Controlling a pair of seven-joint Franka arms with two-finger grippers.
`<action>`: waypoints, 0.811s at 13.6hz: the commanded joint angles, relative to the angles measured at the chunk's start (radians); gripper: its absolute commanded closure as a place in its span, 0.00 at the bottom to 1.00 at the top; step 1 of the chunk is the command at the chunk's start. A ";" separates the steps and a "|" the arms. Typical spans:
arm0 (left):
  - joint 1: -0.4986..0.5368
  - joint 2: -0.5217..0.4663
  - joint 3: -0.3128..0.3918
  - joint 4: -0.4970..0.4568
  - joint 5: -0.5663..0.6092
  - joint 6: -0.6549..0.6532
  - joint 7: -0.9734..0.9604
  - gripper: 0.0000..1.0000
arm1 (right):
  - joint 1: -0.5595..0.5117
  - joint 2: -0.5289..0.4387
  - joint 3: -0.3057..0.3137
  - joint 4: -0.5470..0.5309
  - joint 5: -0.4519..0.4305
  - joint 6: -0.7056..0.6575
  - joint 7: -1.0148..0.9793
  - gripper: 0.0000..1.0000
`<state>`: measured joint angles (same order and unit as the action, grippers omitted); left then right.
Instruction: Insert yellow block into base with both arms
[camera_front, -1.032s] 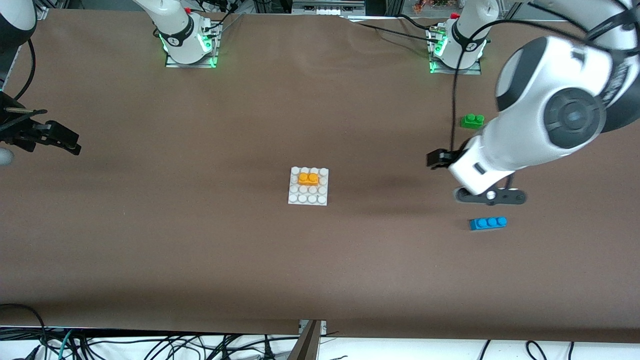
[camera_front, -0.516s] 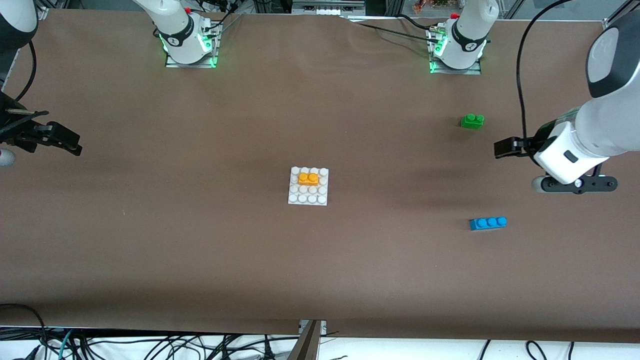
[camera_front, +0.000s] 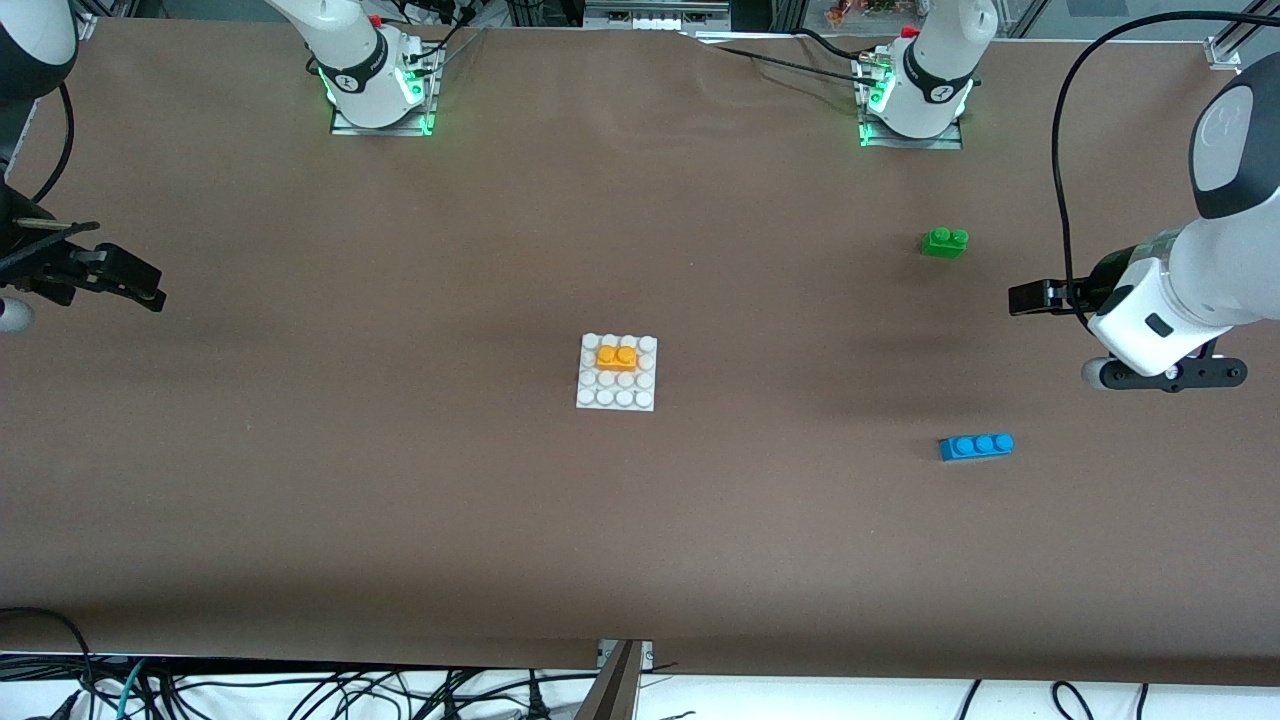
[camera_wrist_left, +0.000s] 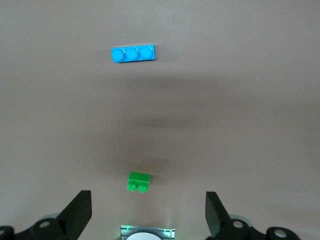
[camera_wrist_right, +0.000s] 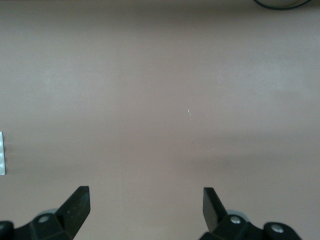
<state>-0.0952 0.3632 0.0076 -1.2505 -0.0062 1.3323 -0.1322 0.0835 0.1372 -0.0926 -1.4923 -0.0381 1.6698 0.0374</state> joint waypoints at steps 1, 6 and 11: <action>0.005 -0.027 -0.008 -0.029 0.006 0.030 0.019 0.00 | -0.002 -0.001 0.007 0.000 -0.019 -0.004 -0.008 0.00; 0.006 -0.030 -0.008 -0.053 -0.011 0.126 0.074 0.00 | -0.001 -0.001 0.008 0.000 -0.019 -0.004 -0.008 0.00; 0.022 -0.108 -0.008 -0.177 -0.034 0.189 0.074 0.00 | 0.001 -0.001 0.010 0.000 -0.019 -0.004 -0.008 0.00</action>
<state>-0.0861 0.3370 0.0059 -1.3201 -0.0201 1.4790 -0.0860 0.0850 0.1403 -0.0899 -1.4923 -0.0401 1.6699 0.0373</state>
